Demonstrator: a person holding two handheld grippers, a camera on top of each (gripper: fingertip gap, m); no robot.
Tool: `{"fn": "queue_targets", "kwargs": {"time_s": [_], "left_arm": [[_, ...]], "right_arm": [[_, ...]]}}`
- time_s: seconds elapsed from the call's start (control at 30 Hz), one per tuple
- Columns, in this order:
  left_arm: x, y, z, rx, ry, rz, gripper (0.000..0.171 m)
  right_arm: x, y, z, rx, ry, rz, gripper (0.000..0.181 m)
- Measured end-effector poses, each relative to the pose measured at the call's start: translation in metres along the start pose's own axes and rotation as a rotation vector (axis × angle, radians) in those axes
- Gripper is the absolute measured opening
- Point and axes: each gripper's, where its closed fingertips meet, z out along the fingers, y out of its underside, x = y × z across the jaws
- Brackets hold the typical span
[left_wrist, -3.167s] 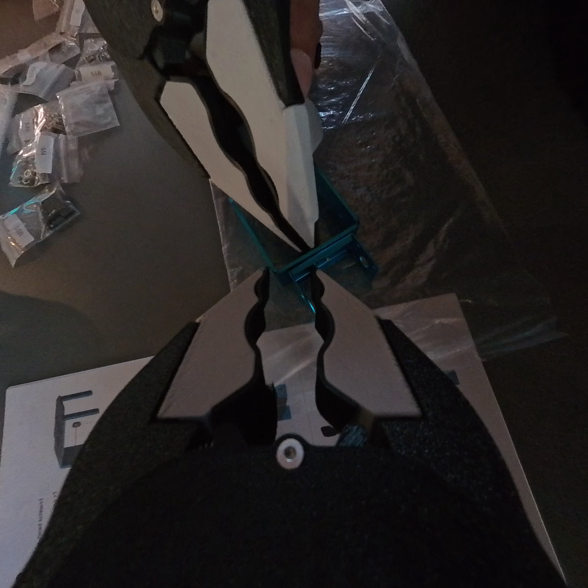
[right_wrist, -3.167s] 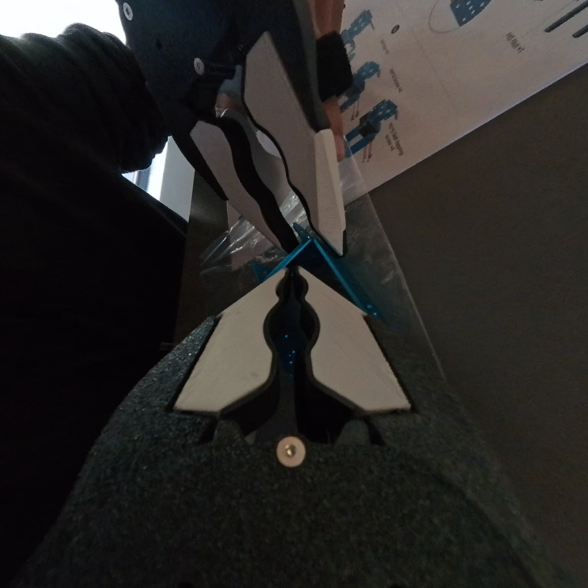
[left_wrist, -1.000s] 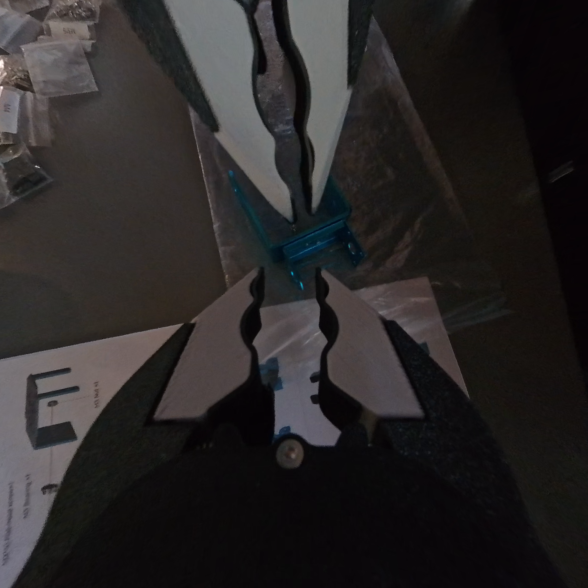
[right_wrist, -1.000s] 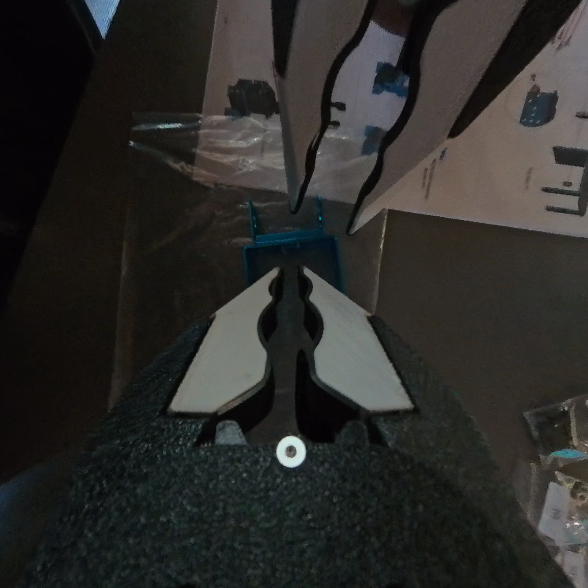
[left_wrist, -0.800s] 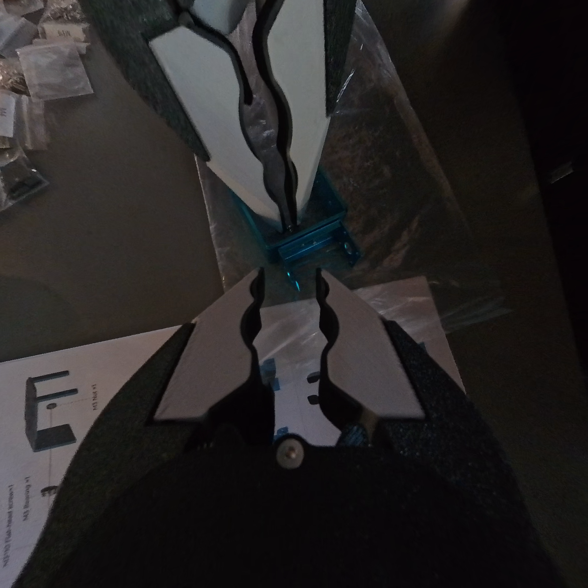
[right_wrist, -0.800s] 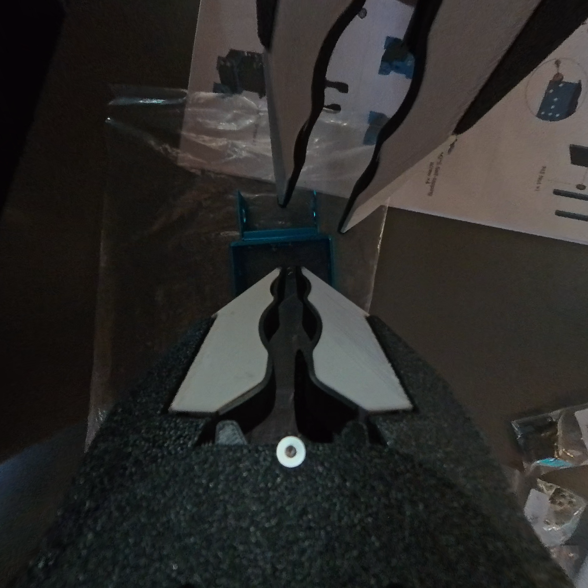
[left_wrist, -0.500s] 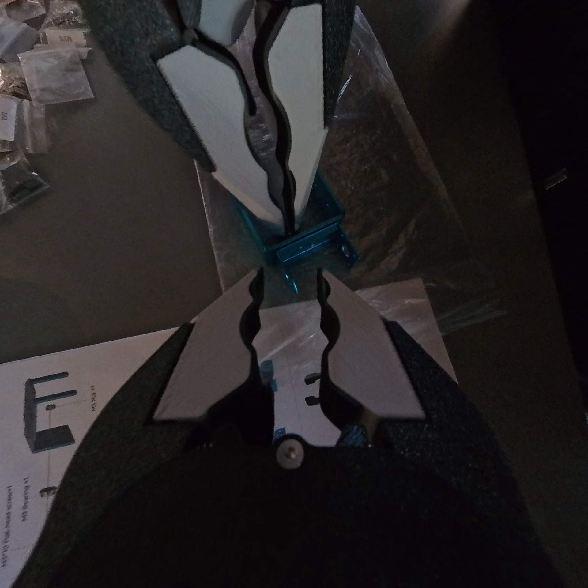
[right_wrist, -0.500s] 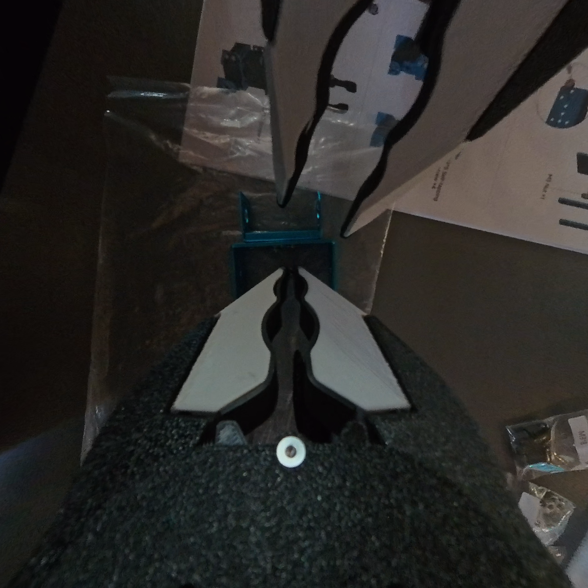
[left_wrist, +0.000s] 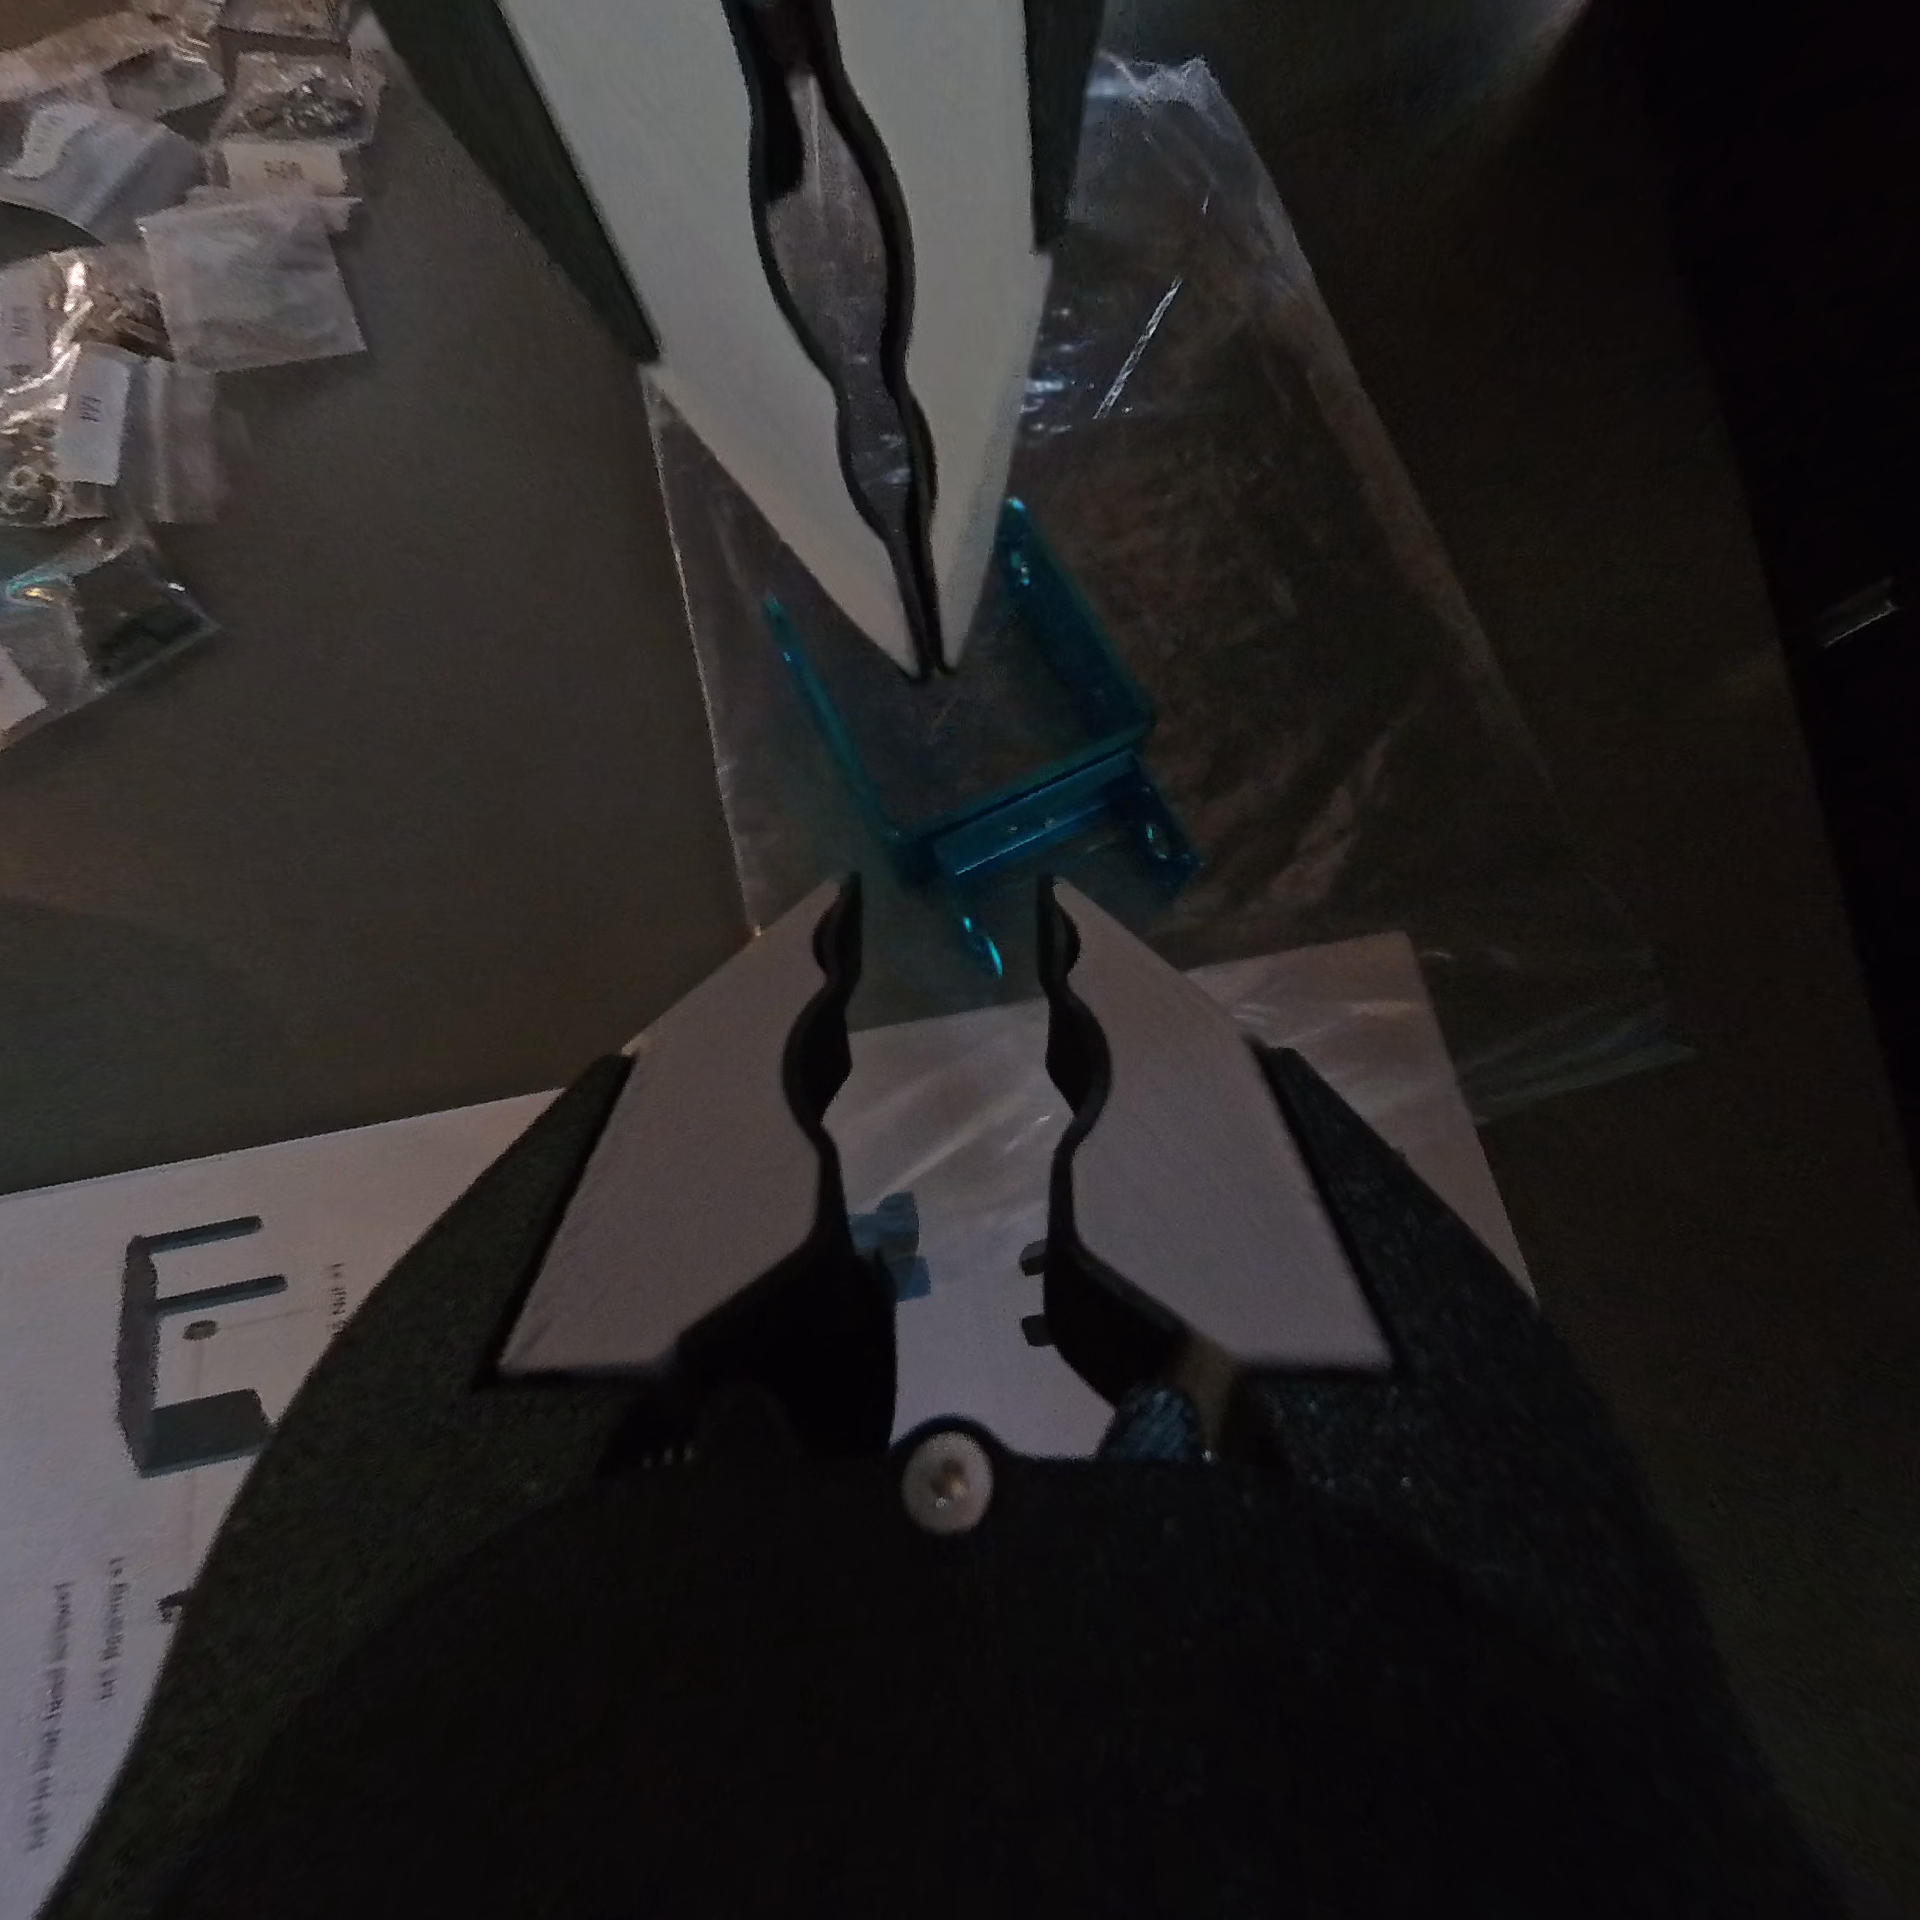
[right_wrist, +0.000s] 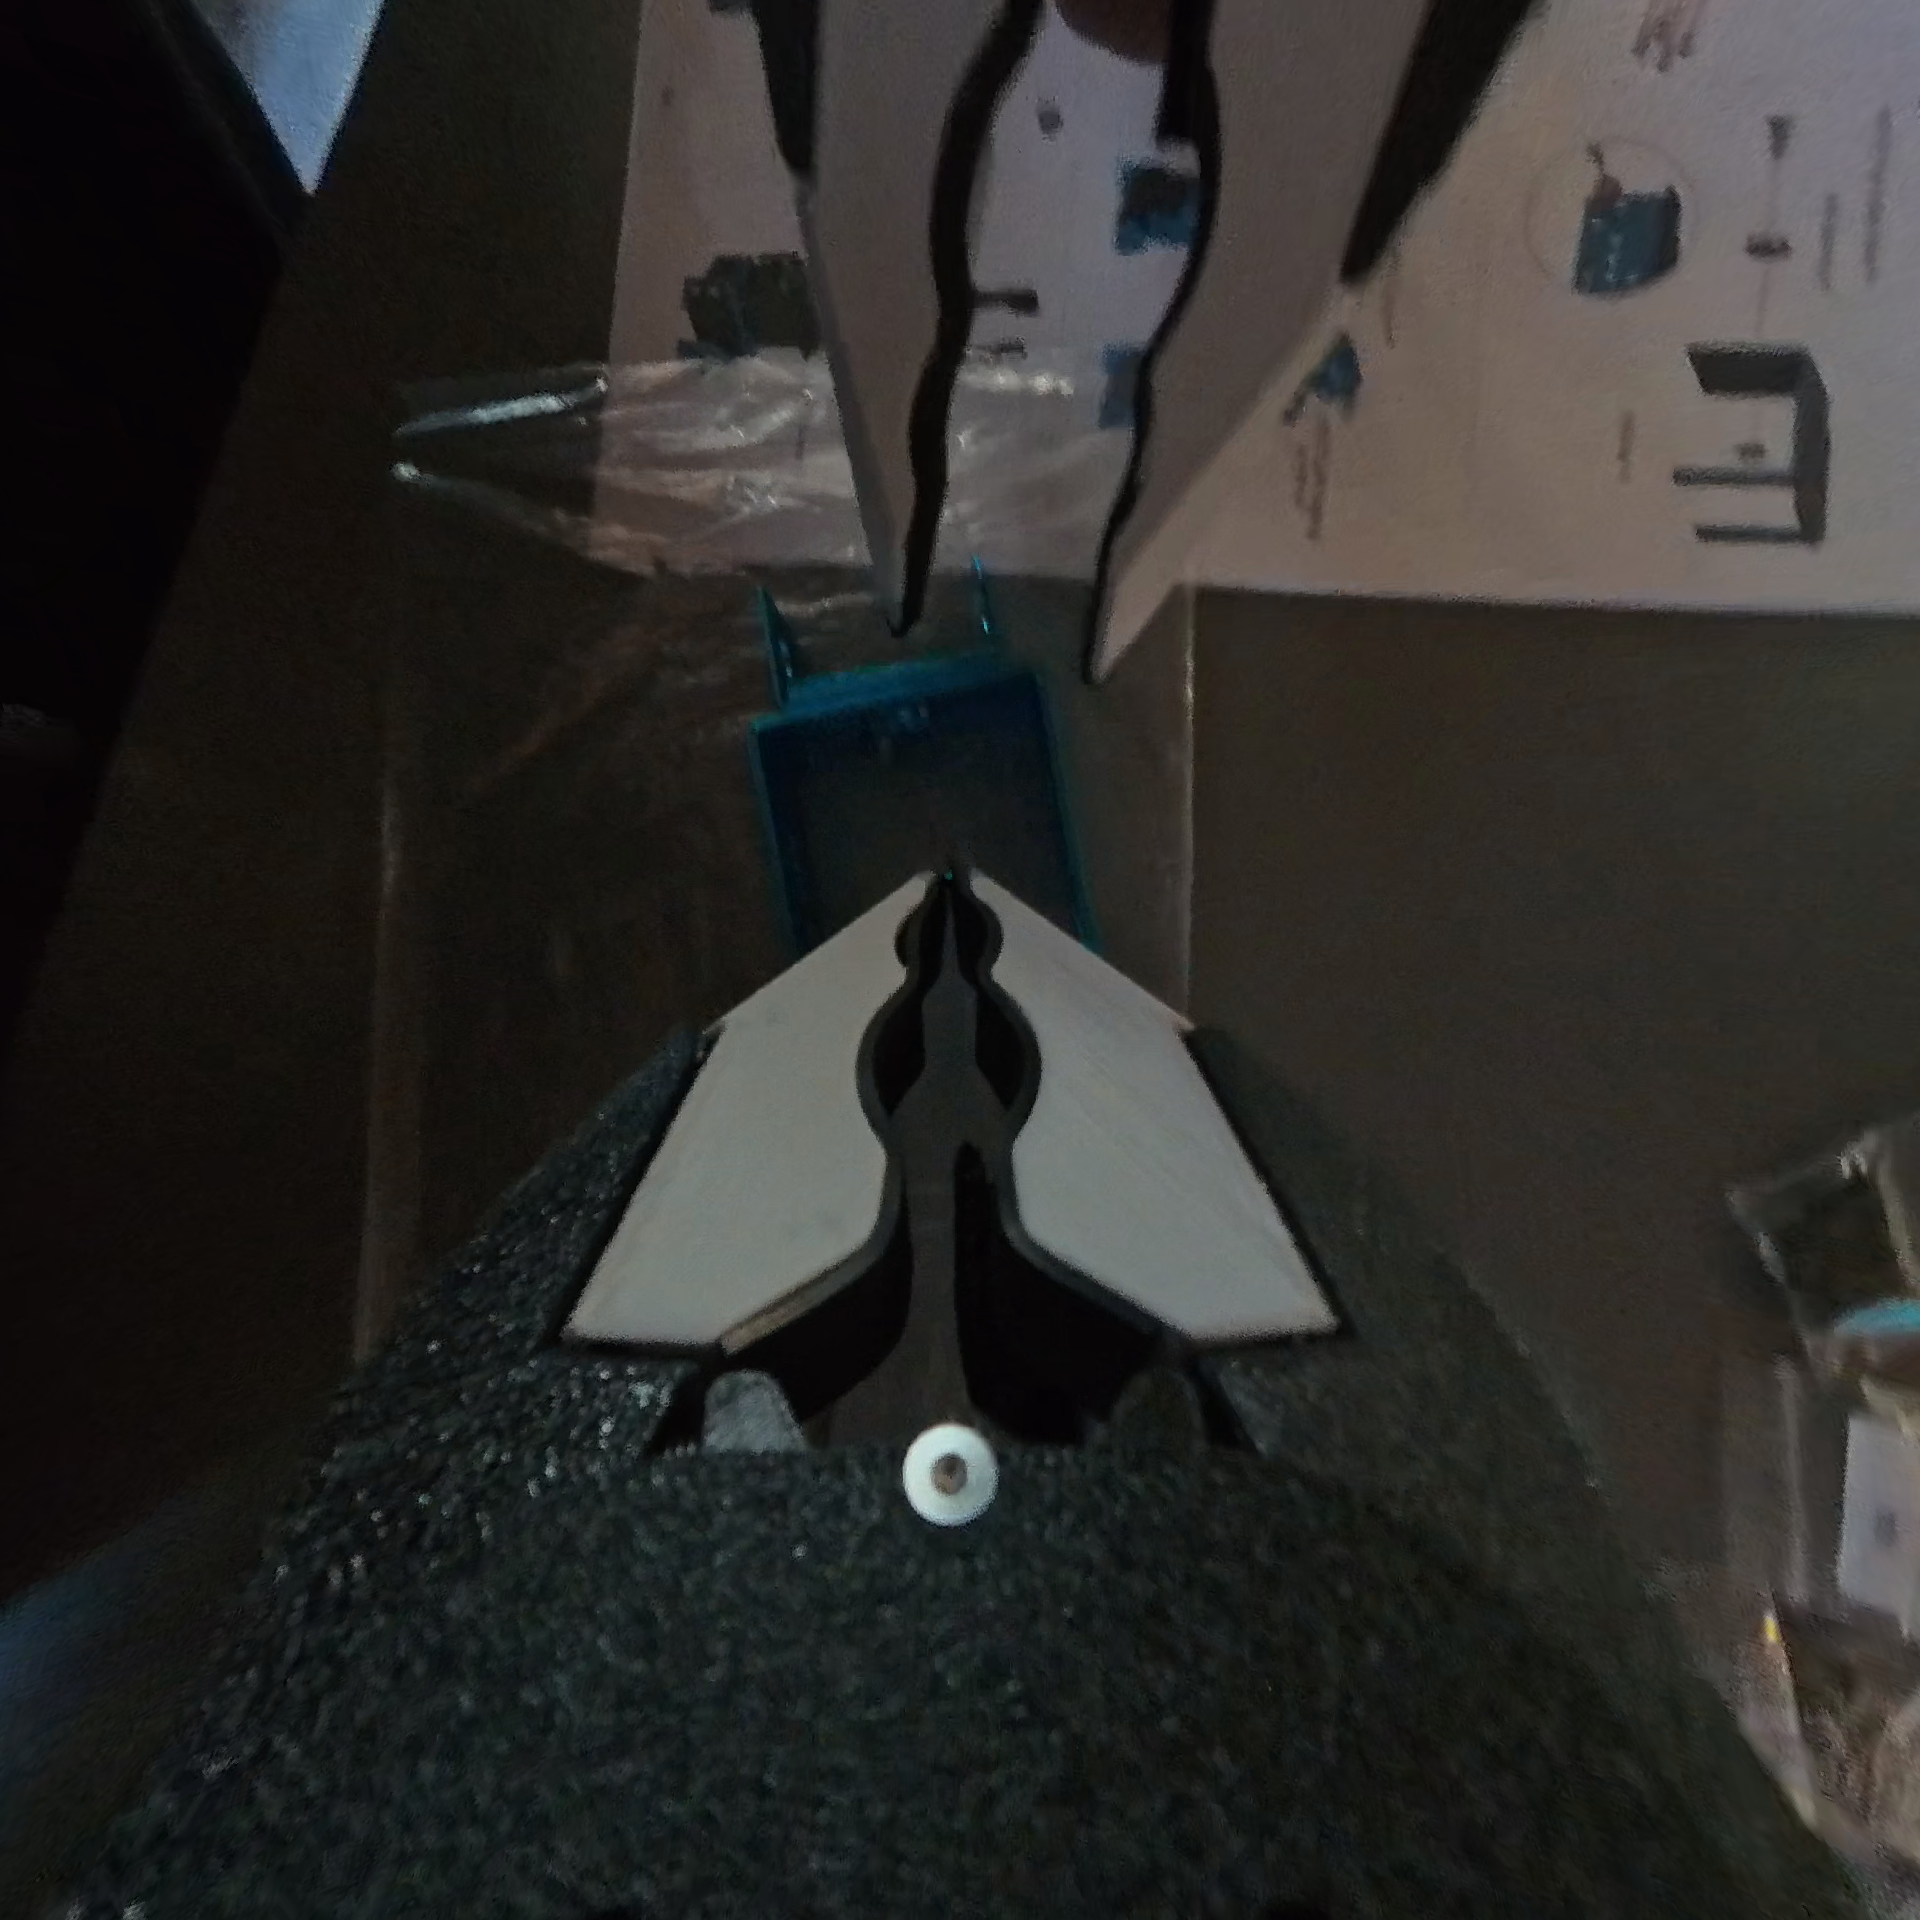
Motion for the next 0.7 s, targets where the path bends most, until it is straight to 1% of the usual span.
{"fn": "queue_targets", "kwargs": {"time_s": [0.13,0.23,0.5,0.7], "left_arm": [[-0.002,-0.003,0.000,0.017,-0.011,0.001,0.033],[-0.002,-0.004,0.001,0.020,-0.018,0.005,0.033],[0.000,-0.003,0.005,0.009,-0.014,0.006,0.033],[0.000,-0.002,0.005,0.005,-0.013,0.005,0.033]], "right_arm": [[0.013,0.043,-0.024,-0.112,0.097,0.068,0.000],[0.011,0.062,-0.035,-0.161,0.136,0.073,0.001],[0.007,0.073,-0.035,-0.200,0.168,0.064,0.001],[0.003,0.076,-0.038,-0.211,0.129,0.067,0.006]]}}
